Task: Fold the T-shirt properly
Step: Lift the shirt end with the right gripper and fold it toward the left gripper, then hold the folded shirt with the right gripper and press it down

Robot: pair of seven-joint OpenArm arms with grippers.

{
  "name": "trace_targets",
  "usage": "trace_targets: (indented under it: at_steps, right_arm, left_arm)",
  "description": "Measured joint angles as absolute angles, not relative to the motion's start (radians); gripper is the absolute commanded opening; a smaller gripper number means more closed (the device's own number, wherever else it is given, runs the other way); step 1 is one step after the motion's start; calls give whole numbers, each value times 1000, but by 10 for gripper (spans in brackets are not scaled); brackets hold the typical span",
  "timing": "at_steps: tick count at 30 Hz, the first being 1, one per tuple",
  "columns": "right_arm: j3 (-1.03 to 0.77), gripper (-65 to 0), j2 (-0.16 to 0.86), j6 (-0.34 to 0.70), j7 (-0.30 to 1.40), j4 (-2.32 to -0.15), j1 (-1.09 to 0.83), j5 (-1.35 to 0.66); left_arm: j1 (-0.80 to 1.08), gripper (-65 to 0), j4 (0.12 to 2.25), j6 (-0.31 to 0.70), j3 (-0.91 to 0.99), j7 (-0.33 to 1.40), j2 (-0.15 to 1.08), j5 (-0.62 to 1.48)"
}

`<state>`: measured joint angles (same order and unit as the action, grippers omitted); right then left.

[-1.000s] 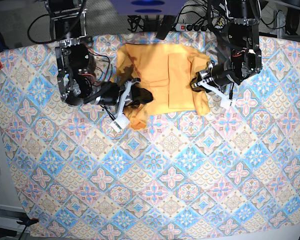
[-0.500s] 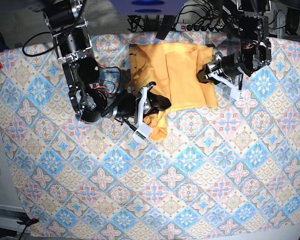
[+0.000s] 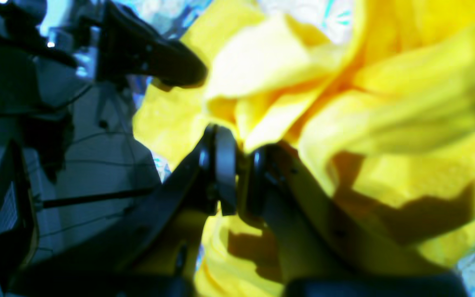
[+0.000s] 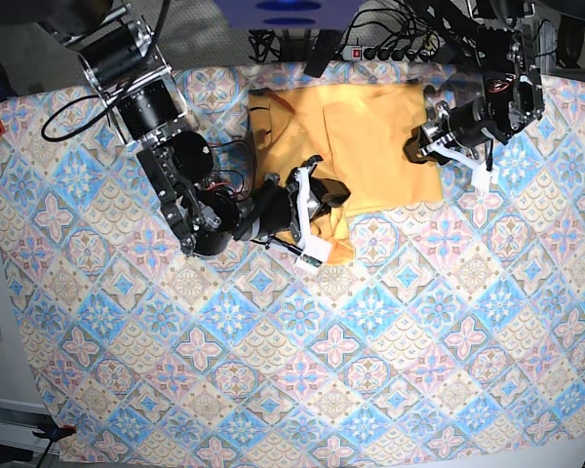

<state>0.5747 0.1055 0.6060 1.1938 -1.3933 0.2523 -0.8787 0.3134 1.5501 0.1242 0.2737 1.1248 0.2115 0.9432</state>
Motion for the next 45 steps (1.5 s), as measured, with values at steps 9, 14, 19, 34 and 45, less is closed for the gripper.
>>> trace_targets:
  at_steps: [9,14,19,34,45]
  right_arm:
    - [582,-648,62,605,1203,-1335,283,-869]
    - [583,-648,7,603,1198,-1334,300,-879]
    - [583,-648,-48,603,1195,-1282,304,-876]
    - [577,-568,-100,599,1106,-1142,280,-874]
    - [579,-637,-103,598,1102,-1134,265,-876]
  left_arm:
    - [314,-437,1549,123,274,1121,211,943]
    - [316,-435,1549,123,274,1121,211,943]
    - [312,-440,1549,123,274,1121,210,943]
    - [313,-440,1548,124,274,1118,211,921]
    - [309,-436,1548,124,283,1121,212,921]
